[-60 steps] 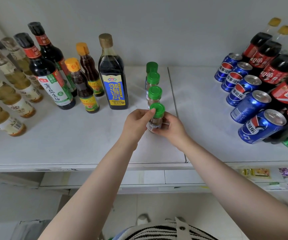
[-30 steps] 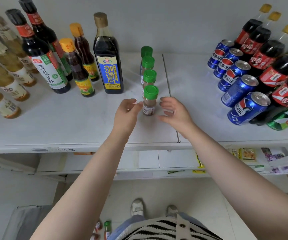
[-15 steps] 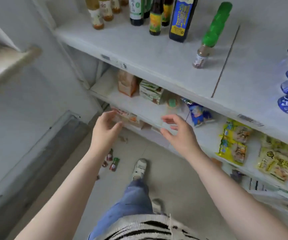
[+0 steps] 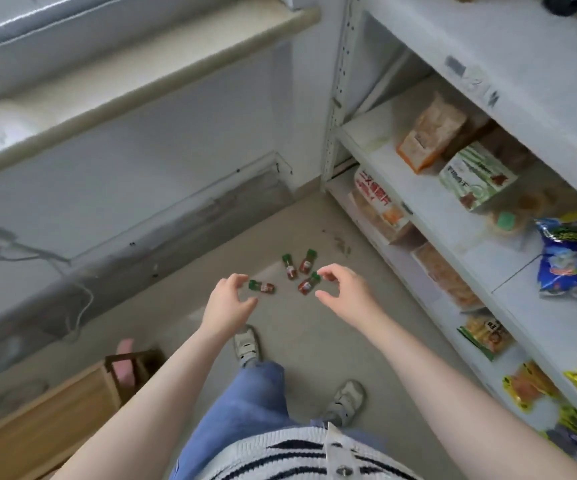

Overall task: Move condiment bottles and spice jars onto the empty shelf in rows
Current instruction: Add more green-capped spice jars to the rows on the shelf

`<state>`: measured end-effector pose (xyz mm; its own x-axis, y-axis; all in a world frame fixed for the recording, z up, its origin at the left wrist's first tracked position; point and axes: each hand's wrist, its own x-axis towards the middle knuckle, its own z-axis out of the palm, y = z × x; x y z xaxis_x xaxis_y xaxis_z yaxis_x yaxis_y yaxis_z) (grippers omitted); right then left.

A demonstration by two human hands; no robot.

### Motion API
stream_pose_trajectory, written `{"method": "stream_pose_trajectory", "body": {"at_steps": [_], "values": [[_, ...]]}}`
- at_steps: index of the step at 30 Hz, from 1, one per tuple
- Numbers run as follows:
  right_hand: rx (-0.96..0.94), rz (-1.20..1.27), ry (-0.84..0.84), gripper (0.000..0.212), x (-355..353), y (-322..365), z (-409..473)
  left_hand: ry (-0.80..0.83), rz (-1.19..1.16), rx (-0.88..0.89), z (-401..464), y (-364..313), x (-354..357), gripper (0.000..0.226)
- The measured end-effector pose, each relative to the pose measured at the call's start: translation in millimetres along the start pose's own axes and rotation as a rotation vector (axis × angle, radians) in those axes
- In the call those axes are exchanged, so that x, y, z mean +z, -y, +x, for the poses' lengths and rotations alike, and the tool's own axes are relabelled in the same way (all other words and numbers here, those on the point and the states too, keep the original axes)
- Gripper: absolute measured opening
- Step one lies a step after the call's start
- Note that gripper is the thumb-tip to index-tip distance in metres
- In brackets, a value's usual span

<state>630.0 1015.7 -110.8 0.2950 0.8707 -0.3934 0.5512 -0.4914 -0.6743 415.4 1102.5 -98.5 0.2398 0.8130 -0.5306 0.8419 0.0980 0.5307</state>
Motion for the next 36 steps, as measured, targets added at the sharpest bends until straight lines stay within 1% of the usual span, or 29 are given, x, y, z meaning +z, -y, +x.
{"method": "stream_pose_trajectory", "body": {"at_steps": [6, 9, 12, 17, 21, 26, 29, 32, 36], "values": [[0.125, -0.104, 0.081, 0.04, 63.5, 17.9, 84.1, 0.134, 0.134, -0.115, 79.0, 73.2, -17.8, 0.048], [0.181, -0.169, 0.115, 0.043, 98.3, 6.1, 133.4, 0.153, 0.203, -0.153, 134.0, 102.2, -11.0, 0.048], [0.227, -0.257, 0.141, 0.045, 131.6, -19.8, 184.9, 0.166, 0.24, -0.171, 193.3, 125.4, 13.4, 0.048], [0.26, -0.343, 0.189, 0.045, 200.1, -88.9, 274.5, 0.21, 0.253, -0.153, 288.8, 164.4, 91.4, 0.049], [0.274, -0.389, 0.241, 0.05, 260.8, -161.0, 339.2, 0.249, 0.224, -0.186, 354.6, 205.3, 173.6, 0.047], [0.296, -0.41, 0.247, 0.052, 331.4, -249.4, 401.0, 0.279, 0.279, -0.271, 418.8, 266.9, 269.0, 0.05], [0.291, -0.389, 0.252, 0.049, 366.8, -294.0, 429.3, 0.284, 0.209, -0.382, 449.4, 299.3, 315.6, 0.054], [0.29, -0.35, 0.193, 0.044, 391.2, -323.2, 453.0, 0.264, 0.051, -0.496, 479.1, 318.3, 351.8, 0.057], [0.298, -0.262, 0.119, 0.056, 415.0, -345.3, 473.5, 0.212, -0.207, -0.689, 509.3, 326.4, 381.8, 0.054]]}}
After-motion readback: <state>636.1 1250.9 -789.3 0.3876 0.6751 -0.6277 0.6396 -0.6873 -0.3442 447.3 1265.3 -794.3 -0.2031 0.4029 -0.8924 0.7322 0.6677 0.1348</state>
